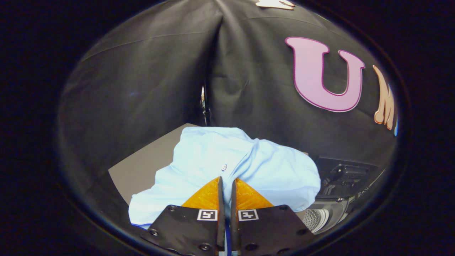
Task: Put the clothes into the washing machine and then close the washing machine lid.
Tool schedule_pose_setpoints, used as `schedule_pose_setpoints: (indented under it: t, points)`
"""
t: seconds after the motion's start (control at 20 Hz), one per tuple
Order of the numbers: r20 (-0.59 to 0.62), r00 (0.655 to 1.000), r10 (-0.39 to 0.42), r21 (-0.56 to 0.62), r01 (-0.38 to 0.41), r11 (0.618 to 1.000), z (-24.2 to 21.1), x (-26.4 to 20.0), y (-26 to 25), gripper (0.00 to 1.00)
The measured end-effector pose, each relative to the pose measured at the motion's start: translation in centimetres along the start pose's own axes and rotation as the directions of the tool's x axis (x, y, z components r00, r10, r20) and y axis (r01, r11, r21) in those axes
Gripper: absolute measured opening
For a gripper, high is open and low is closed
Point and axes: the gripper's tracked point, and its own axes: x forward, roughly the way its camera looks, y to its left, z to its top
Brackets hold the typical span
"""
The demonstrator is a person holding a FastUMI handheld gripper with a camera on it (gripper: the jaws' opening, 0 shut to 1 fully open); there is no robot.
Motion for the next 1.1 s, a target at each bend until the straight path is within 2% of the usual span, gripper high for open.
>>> schedule_pose_setpoints:
  t: [0.2, 0.35, 0.55, 0.8, 0.95, 1.1]
  points:
    - [0.046, 0.996, -0.082, 0.044, 0.080, 0.996, 0.7, -0.7, -0.7, 0.07]
    - [0.079, 0.981, -0.179, 0.083, 0.172, 0.982, 1.9, -1.9, -1.3, 0.07]
    - [0.075, 0.955, -0.285, 0.144, 0.273, 0.951, 1.9, -2.1, -1.9, 0.07]
    - [0.053, 0.910, -0.412, 0.162, 0.399, 0.903, 1.5, -2.4, -2.9, 0.07]
    - [0.032, 0.901, -0.432, 0.191, 0.419, 0.888, 1.4, -2.5, -3.0, 0.07]
    - [0.035, 0.901, -0.433, 0.238, 0.413, 0.879, 1.1, -2.2, -3.1, 0.18]
